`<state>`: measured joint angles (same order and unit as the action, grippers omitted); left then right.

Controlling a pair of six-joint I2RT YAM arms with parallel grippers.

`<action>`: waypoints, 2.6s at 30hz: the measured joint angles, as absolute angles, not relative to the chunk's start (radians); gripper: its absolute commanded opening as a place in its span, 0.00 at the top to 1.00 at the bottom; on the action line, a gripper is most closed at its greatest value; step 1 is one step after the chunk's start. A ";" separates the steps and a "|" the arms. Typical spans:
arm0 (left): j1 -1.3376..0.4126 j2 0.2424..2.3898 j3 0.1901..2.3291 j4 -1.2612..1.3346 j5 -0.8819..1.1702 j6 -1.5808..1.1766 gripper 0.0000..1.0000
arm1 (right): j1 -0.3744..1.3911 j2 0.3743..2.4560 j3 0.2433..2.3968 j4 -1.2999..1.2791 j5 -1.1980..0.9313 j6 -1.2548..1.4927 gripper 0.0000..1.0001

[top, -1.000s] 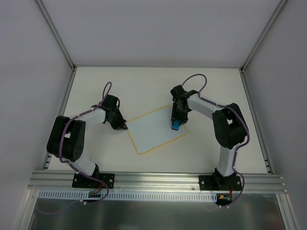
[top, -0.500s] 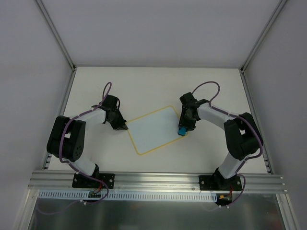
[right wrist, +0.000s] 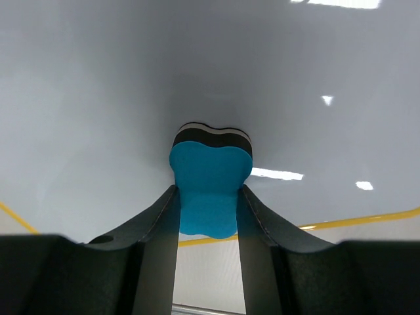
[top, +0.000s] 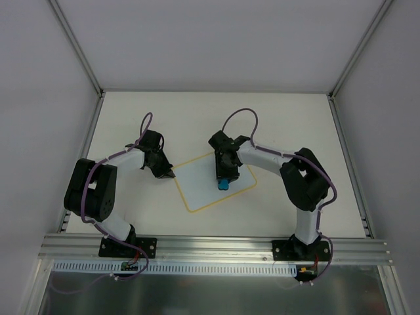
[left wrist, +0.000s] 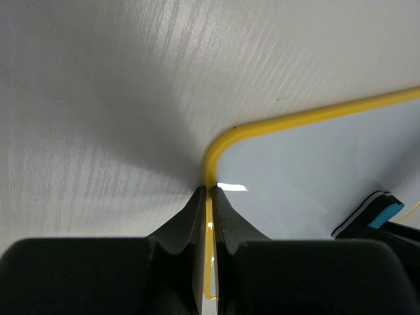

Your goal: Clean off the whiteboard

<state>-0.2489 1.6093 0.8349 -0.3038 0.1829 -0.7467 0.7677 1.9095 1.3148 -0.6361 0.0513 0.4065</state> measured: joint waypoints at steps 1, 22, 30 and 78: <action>-0.249 1.608 0.835 -0.304 0.183 -0.748 1.00 | 0.780 1.917 1.325 -0.636 0.047 0.406 1.00; -0.249 1.608 0.837 -0.307 0.182 -0.749 1.00 | 0.337 1.785 1.179 -0.672 0.126 0.311 1.00; -0.249 1.592 0.839 -0.342 0.166 -0.748 1.00 | 0.094 1.802 1.250 -0.708 0.149 0.258 0.98; -0.249 1.049 1.269 -0.570 -0.256 -0.258 0.01 | -0.111 1.163 1.541 -0.759 0.237 -0.066 0.01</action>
